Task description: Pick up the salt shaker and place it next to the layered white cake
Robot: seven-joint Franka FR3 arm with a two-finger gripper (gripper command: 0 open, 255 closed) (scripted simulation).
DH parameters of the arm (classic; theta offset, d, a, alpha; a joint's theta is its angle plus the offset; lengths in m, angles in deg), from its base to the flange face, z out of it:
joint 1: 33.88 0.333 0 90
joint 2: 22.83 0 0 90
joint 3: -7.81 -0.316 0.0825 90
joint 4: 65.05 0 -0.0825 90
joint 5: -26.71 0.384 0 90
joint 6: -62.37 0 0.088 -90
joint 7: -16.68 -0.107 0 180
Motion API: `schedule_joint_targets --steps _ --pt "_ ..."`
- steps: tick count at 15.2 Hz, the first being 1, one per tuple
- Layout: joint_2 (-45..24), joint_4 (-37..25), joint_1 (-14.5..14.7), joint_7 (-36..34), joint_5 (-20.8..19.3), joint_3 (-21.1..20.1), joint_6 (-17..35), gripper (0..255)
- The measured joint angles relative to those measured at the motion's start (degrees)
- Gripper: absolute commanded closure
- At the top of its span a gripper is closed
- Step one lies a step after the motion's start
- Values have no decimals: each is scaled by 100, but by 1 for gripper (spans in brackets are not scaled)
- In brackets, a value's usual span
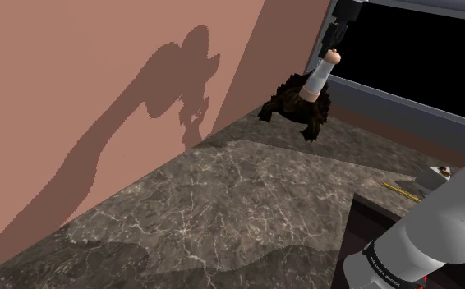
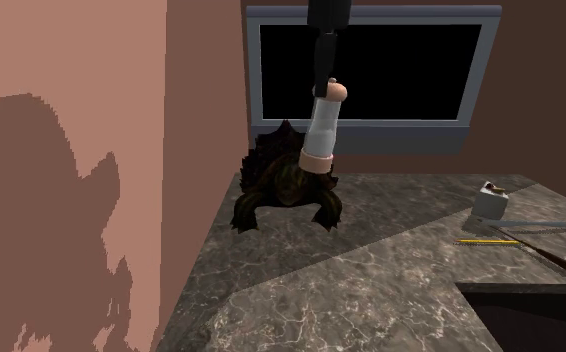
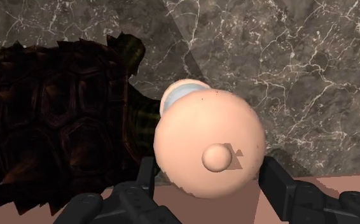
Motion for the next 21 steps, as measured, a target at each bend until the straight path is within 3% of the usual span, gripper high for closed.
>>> schedule_joint_targets --steps 11,21 --pt "731 984 -615 1338 -221 731 236 255" --pt "724 1060 -1169 2724 -299 1576 291 255"
